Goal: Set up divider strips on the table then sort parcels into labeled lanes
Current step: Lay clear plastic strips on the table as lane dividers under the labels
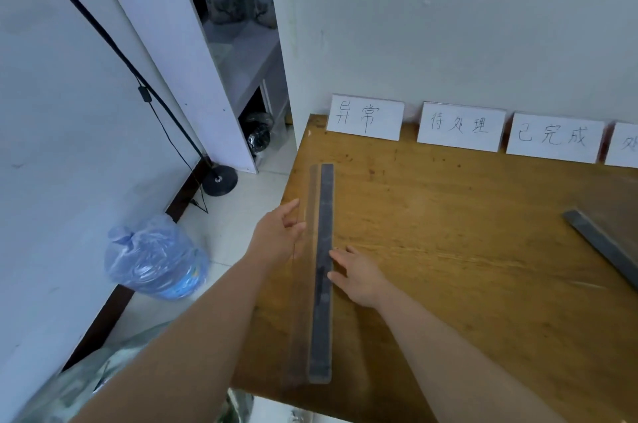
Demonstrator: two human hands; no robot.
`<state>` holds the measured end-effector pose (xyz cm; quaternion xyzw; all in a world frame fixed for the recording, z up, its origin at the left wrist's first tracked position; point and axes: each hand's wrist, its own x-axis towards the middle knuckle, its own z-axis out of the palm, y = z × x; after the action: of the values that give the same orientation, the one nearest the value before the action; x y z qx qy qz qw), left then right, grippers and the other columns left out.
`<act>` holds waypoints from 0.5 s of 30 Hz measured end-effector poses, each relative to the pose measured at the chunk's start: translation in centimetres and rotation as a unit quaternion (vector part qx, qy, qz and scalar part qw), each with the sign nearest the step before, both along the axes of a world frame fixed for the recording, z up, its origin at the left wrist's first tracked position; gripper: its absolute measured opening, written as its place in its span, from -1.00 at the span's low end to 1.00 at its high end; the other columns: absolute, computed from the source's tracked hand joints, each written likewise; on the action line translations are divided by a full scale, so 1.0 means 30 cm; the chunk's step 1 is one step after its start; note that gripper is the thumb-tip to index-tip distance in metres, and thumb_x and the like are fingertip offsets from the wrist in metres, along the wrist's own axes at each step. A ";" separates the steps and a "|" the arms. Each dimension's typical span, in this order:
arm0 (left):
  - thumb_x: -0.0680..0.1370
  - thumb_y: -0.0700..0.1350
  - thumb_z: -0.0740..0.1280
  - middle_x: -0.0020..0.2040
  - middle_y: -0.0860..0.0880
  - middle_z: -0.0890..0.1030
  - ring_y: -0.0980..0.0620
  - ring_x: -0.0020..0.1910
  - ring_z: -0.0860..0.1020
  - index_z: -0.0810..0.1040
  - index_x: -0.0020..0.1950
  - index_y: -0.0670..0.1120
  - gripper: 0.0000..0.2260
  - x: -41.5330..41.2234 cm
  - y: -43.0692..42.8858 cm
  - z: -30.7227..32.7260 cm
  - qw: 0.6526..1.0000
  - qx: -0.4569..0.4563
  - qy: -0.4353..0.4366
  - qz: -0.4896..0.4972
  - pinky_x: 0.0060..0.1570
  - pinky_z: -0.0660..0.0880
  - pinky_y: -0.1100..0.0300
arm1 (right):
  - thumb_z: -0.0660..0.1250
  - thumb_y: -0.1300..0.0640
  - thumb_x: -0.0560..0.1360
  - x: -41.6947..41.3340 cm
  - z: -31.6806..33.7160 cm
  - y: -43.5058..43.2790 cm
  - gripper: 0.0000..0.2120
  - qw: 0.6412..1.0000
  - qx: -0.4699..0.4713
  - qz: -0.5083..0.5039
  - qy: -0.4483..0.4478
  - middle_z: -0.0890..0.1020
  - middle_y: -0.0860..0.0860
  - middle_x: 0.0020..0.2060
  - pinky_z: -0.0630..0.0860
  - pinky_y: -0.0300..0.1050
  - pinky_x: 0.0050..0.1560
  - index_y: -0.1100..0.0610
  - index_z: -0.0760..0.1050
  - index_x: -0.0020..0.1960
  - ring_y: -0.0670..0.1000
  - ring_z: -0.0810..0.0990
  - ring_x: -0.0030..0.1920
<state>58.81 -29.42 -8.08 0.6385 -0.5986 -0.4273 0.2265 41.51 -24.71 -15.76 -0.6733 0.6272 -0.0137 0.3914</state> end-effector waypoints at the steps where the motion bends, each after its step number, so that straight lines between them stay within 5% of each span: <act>1: 0.60 -0.14 0.32 0.29 -0.09 0.58 -0.02 0.11 0.61 0.31 0.53 0.03 -0.50 0.017 -0.026 0.002 1.000 -0.005 -0.008 -0.006 -0.06 0.64 0.09 | 0.14 -0.01 0.64 0.021 0.000 -0.021 -0.49 1.000 -0.001 -0.002 0.003 0.19 -0.02 0.54 0.07 0.12 0.50 0.08 0.14 0.55 0.05 -0.01 0.55; 6: 0.61 -0.15 0.32 0.32 -0.10 0.56 0.01 0.18 0.56 0.32 0.53 0.00 -0.51 0.074 -0.141 0.004 0.999 -0.015 -0.009 -0.049 -0.09 0.58 0.30 | 0.12 -0.02 0.64 0.101 -0.011 -0.112 -0.48 1.000 -0.015 -0.018 0.013 0.17 -0.02 0.54 0.04 0.09 0.51 0.08 0.12 0.55 0.04 -0.01 0.55; 9: 0.61 -0.15 0.31 0.34 -0.15 0.53 -0.08 0.19 0.56 0.29 0.54 -0.01 -0.50 0.088 -0.203 0.010 0.997 -0.012 0.005 -0.070 -0.04 0.64 0.04 | 0.11 -0.03 0.65 0.116 -0.015 -0.160 -0.48 1.000 -0.009 -0.022 0.017 0.14 -0.03 0.55 0.01 0.10 0.52 0.07 0.10 0.56 0.04 -0.03 0.56; 15: 0.62 -0.14 0.30 0.37 -0.15 0.50 0.00 0.05 0.60 0.29 0.55 0.02 -0.51 0.094 -0.304 0.006 0.996 0.001 0.032 -0.079 -0.13 0.66 -0.04 | 0.10 -0.02 0.65 0.106 -0.026 -0.245 -0.47 0.999 -0.020 -0.031 0.037 0.11 -0.02 0.56 0.00 0.10 0.52 0.07 0.07 0.56 0.03 -0.03 0.56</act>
<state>61.64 -38.54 -7.91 0.5757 -0.6392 -0.4643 0.2108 44.68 -32.04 -16.54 -0.6612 0.6615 -0.0133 0.3537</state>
